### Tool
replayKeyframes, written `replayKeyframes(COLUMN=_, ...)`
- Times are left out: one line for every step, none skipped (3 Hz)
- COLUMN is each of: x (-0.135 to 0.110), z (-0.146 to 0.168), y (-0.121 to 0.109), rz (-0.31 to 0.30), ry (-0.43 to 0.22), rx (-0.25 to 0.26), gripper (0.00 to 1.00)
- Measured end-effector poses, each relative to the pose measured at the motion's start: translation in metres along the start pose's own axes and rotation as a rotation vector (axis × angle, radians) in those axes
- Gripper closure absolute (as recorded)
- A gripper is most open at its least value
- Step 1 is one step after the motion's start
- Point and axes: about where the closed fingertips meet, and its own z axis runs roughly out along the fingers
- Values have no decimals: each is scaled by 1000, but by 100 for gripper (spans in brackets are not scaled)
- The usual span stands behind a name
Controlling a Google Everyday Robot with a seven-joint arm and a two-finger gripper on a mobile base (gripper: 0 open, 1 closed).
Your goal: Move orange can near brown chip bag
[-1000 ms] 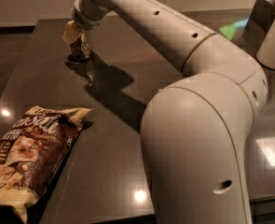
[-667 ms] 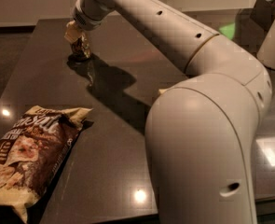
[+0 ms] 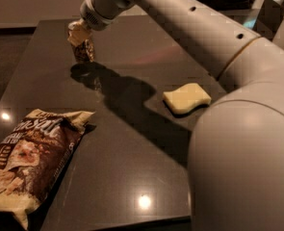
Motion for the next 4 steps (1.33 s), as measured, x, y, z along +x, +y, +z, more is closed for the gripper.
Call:
replayKeyframes(x=-2, z=-29, y=42, rz=-113, ry=-45, rx=-92, gripper=100)
replayKeyframes(x=-3, z=-52, y=86, rz=-223, ry=-84, rx=-185, gripper=100)
replayKeyframes(x=-4, z=-64, y=116, rz=-304, ry=-107, rx=-242, gripper=100)
replayKeyframes(x=0, z=-65, y=142, rz=-372, ry=-116, rx=-285, gripper=100)
